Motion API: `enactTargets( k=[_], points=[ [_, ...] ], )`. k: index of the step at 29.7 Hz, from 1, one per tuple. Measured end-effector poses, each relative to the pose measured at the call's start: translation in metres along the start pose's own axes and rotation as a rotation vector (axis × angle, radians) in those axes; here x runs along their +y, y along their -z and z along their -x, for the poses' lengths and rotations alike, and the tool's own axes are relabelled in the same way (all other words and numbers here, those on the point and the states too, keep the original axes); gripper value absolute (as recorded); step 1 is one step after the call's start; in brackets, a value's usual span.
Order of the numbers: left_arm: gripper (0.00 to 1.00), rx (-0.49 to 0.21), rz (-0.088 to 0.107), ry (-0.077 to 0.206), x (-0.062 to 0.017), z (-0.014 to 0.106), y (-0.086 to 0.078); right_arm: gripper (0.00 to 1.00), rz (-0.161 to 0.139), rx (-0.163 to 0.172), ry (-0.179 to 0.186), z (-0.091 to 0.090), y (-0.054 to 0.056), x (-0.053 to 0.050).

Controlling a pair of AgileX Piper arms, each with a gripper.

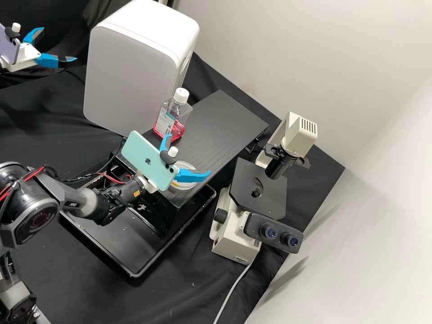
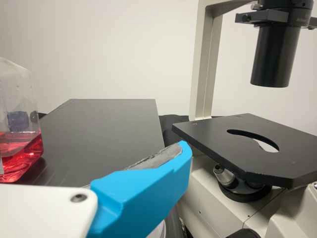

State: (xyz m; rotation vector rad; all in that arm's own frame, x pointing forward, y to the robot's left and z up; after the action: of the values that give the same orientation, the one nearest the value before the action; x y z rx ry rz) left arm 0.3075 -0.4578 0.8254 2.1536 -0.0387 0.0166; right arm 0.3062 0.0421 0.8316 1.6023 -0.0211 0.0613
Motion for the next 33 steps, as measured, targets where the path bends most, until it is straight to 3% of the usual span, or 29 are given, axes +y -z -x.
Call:
enactTargets(
  k=[14,17,20,26,29,33],
  points=[
    [1.00,-0.003,0.003,0.001,-0.0003,0.000,-0.002,1.00,0.000,0.000,0.000,0.000,0.000,0.000],
    [1.00,-0.003,0.022,0.001,-0.0015,0.000,-0.007,1.00,0.000,0.000,0.000,0.000,0.000,0.000],
    [1.00,-0.017,0.054,0.011,-0.0053,0.002,-0.020,1.00,0.000,0.000,0.000,0.000,0.000,0.000],
    [1.00,-0.091,0.113,0.042,-0.0224,0.013,-0.059,1.00,0.000,0.000,0.000,0.000,0.000,0.000],
    [1.00,-0.155,0.109,0.044,-0.0350,0.021,-0.076,1.00,0.000,0.000,0.000,0.000,0.000,0.000],
    [1.00,-0.208,0.097,0.056,-0.0512,0.032,-0.088,1.00,0.000,0.000,0.000,0.000,0.000,0.000]
  ],
)
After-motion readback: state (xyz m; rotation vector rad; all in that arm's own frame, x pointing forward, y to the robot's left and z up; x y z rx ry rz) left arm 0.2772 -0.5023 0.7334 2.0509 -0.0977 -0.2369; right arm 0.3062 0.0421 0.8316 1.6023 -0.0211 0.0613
